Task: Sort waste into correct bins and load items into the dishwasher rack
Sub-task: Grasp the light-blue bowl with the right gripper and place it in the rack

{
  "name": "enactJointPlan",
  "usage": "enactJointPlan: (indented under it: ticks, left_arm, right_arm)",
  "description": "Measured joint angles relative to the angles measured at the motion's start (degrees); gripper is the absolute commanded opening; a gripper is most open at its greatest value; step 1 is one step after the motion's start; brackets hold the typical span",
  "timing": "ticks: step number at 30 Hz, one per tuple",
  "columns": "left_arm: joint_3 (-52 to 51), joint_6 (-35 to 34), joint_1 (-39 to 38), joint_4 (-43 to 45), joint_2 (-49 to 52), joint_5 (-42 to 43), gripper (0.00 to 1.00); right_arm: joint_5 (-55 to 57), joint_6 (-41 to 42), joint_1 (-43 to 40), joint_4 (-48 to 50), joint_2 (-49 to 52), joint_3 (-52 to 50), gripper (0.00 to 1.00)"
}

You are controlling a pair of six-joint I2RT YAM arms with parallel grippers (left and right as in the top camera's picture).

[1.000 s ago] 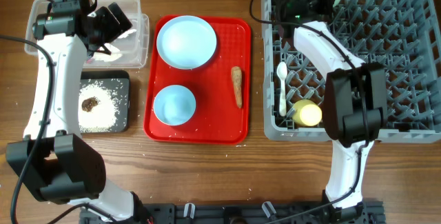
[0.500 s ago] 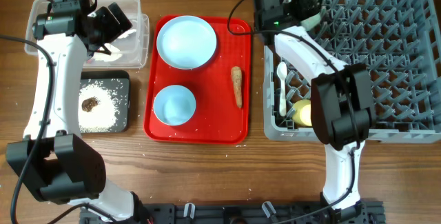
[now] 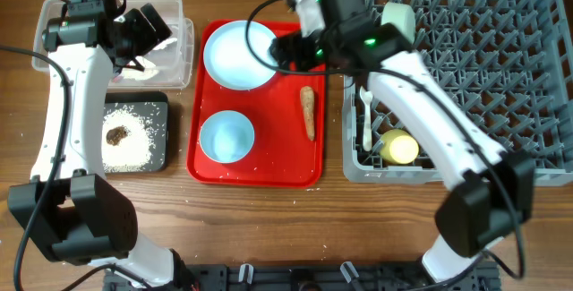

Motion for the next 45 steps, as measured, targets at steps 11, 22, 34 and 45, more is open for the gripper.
enactJointPlan:
  ticks: [11, 22, 34, 45]
  left_arm:
    - [0.00, 0.00, 0.00, -0.02, 0.00, 0.00, 1.00]
    - [0.00, 0.00, 0.00, -0.02, 0.00, 0.00, 1.00]
    - [0.00, 0.00, 0.00, 0.02, 0.00, 0.00, 1.00]
    - [0.00, 0.00, 0.00, -0.02, 0.00, -0.02, 1.00]
  right_arm:
    - [-0.96, 18.43, 14.01, -2.23, 14.05, -5.64, 0.14]
    - [15.08, 20.94, 12.22, -13.31, 5.84, -4.33, 0.04]
    - [71.93, 19.15, -6.49, -29.46, -20.00, -4.79, 0.04]
    - [84.83, 18.08, -6.51, -36.02, -0.66, -5.70, 0.04]
